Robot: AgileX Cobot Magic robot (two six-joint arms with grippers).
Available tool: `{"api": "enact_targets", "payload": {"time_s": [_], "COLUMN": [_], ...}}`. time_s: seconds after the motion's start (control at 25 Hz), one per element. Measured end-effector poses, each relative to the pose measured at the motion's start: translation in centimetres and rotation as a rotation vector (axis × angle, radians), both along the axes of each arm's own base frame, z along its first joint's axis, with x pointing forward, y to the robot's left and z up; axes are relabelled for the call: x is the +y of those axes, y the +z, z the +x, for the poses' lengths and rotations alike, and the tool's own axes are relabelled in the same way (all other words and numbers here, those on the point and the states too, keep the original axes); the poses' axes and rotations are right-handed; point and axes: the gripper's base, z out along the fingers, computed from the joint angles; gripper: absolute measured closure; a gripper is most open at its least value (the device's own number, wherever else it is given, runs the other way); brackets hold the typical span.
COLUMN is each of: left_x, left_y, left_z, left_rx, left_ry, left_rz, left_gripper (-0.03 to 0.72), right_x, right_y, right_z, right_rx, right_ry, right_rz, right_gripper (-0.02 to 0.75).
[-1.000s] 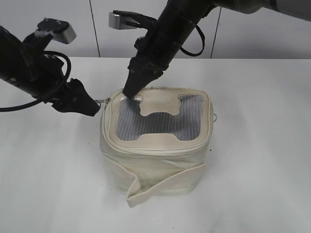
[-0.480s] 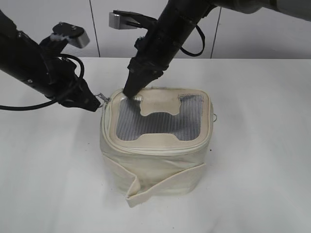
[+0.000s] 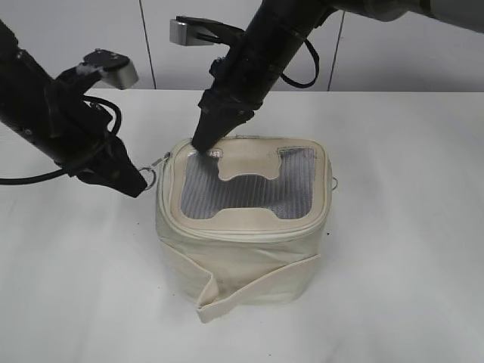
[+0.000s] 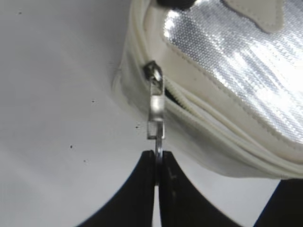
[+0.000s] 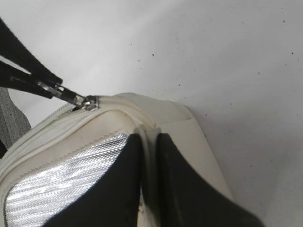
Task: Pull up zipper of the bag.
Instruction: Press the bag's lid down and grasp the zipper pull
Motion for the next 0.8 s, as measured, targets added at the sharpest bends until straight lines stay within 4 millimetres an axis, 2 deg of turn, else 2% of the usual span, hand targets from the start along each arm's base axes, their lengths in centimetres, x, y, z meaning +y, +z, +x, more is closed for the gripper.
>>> {"api": "enact_targets", "payload": {"time_s": [0.16,0.8], "left_x": [0.1,0.3], "left_y": [0.6,0.8], "left_z": [-0.5,-2.3], "left_rx": [0.032,0.207], "left_ry": [0.01,0.017], "left_rz": [-0.004,0.001], "left_gripper": [0.691,0.691], "right_x": [0.0,0.0], "right_y": [0.0,0.0], "right_z": [0.0,0.0], "right_rx": [0.001,0.014], "right_ry": [-0.002,-0.025], "right_rz": [-0.001,-0.009], "right_gripper": [0.668,0.675]}}
